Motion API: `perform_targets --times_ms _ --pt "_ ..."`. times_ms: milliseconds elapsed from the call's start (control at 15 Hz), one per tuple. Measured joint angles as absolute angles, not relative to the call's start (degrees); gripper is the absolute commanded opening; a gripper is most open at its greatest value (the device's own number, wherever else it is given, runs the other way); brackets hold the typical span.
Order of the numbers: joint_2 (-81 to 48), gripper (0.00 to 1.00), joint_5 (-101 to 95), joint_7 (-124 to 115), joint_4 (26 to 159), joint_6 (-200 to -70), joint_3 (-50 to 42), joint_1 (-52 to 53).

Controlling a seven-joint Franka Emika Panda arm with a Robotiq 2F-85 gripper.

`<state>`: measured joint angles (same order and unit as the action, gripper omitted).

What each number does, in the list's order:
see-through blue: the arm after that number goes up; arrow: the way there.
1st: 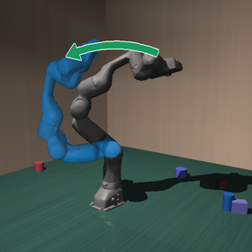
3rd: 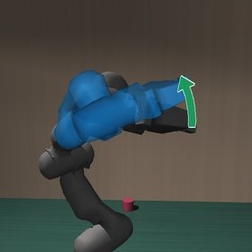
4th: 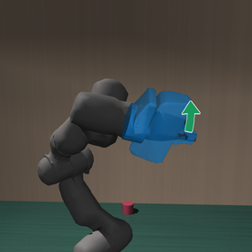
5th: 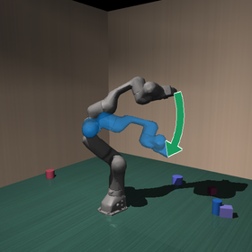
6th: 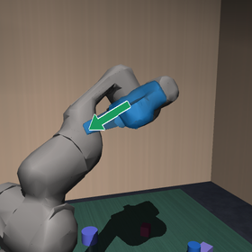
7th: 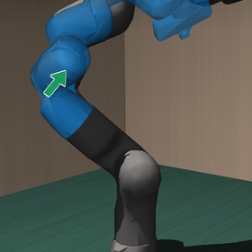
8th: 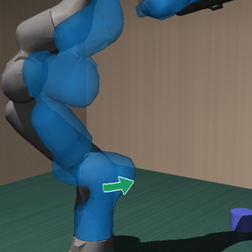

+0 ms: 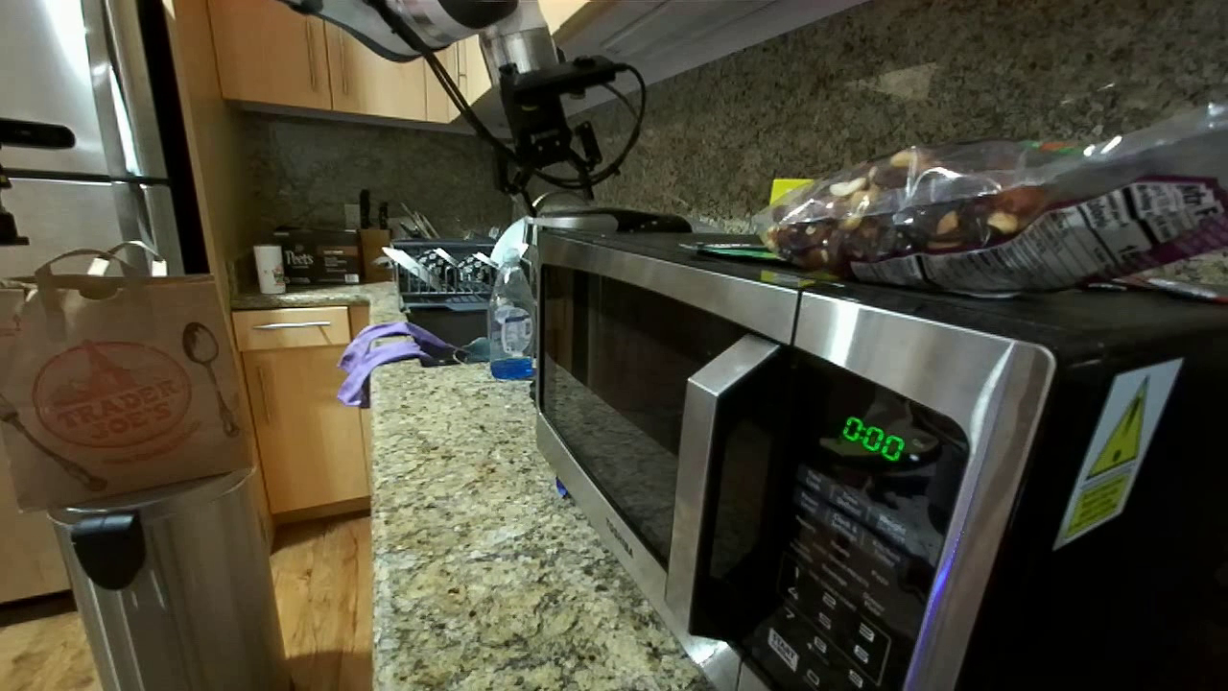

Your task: Close the coffee maker lid

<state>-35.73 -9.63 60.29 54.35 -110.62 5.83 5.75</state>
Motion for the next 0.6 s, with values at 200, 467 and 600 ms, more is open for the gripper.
perform_targets --times_ms 200,467,600 --pt "-33.88 1.0 -9.63 60.32 54.53 -110.91 6.09 5.85" --pt "-30.35 1.0 -9.63 60.32 56.94 -110.93 6.4 6.15" --pt "-28.08 1.0 -9.87 60.16 59.68 -110.9 6.36 6.3"
